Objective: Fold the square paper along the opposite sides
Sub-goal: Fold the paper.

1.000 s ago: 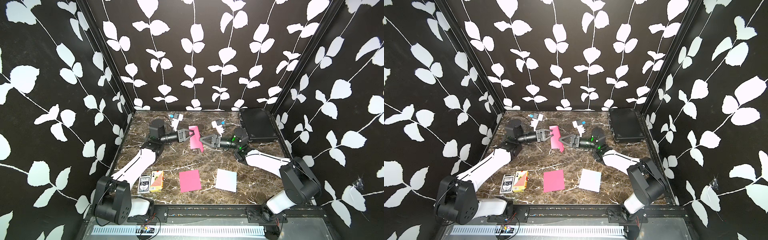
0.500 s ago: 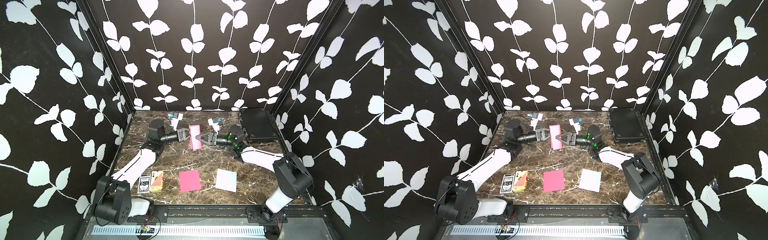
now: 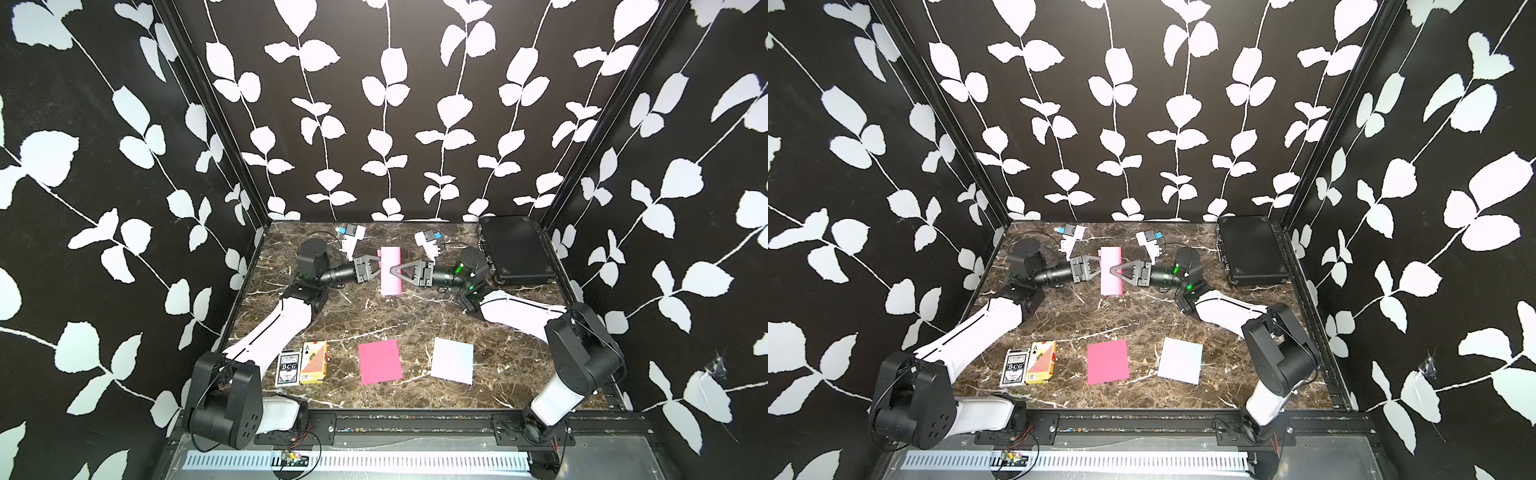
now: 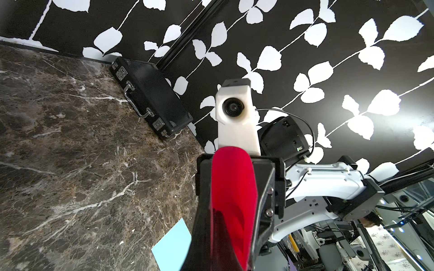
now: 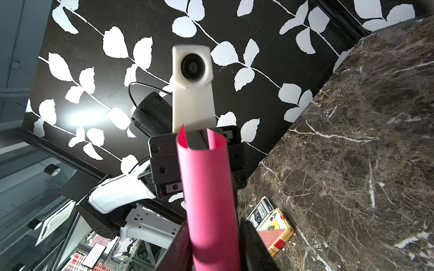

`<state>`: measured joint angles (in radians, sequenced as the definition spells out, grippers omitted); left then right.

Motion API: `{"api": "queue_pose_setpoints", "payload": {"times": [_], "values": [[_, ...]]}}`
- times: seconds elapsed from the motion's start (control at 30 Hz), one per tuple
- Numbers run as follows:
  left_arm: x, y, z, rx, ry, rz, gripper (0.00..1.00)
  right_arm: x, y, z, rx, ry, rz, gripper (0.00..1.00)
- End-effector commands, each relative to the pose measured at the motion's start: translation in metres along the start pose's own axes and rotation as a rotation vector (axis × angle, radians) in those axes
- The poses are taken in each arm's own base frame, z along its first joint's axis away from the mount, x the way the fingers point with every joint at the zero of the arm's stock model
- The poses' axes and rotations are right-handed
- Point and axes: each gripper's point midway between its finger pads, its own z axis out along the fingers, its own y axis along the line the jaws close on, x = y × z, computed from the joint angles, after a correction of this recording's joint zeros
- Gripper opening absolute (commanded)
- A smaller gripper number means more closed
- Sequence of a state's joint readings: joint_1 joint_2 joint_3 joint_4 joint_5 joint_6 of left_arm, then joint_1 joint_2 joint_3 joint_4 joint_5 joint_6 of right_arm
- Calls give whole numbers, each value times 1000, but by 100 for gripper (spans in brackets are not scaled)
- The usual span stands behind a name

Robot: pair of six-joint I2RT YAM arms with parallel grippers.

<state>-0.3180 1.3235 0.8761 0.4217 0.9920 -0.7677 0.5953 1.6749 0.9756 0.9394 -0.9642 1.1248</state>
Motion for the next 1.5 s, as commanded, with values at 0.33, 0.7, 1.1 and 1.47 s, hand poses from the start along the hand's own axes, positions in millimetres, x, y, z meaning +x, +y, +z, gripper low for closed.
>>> {"api": "queue_pose_setpoints", "payload": {"times": [0.33,0.7,1.1,1.47], "values": [[0,-9,-3,29,-6,29,0,-12,21,5,-54,-5,-73,24],[3,-8,-3,27,-7,22,0,-14,17,10,-54,-6,-64,19],[4,-5,-2,17,-3,24,0,-10,16,11,-44,11,-60,1],[-5,9,-15,-136,-23,36,28,-8,14,7,-21,22,-64,0]]}}
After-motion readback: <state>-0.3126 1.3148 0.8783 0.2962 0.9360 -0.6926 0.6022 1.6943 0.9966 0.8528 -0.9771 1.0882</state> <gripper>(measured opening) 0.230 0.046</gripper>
